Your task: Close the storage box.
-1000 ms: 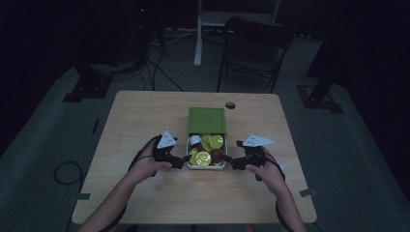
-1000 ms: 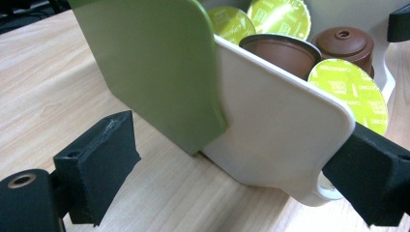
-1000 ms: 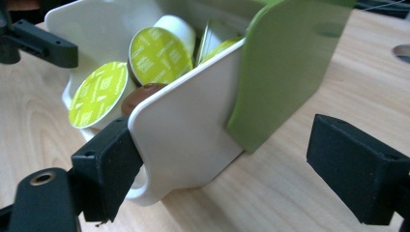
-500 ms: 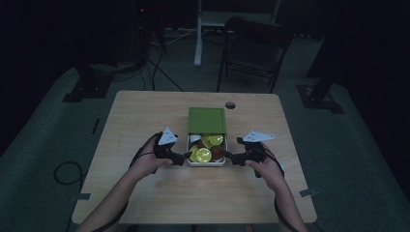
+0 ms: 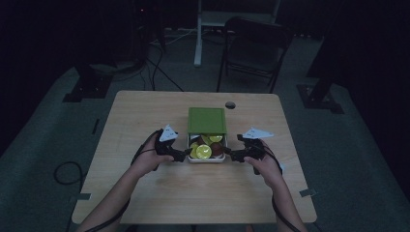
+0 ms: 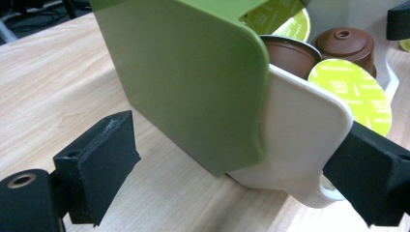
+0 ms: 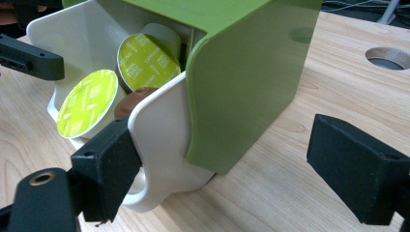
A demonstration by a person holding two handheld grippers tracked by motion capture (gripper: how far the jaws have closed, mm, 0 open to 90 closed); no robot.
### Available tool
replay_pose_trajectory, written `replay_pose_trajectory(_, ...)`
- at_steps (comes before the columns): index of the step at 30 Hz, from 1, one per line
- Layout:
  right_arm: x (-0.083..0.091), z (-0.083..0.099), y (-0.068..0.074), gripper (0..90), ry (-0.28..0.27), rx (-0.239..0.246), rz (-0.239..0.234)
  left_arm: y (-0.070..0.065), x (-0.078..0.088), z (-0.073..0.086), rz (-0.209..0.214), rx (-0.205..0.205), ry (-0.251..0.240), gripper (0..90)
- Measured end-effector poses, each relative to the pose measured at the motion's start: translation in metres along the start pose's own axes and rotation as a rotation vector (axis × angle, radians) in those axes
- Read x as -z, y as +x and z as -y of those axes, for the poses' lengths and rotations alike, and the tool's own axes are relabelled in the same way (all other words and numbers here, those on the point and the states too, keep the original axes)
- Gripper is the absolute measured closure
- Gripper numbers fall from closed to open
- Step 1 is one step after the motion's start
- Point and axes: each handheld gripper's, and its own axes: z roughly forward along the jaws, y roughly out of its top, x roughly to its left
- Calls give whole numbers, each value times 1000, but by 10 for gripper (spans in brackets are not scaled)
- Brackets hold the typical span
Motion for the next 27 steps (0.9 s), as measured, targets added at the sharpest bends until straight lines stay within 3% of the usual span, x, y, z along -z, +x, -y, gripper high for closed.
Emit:
replay_pose_trajectory(13,-6,-4,-4,127,-1,-21,14,5,-6,-2,-18,19,-7,89)
replay_pose_trajectory(27,-12,-8,-9,126,-8,-30,34,10,-11,-6,-45,5,-7,89)
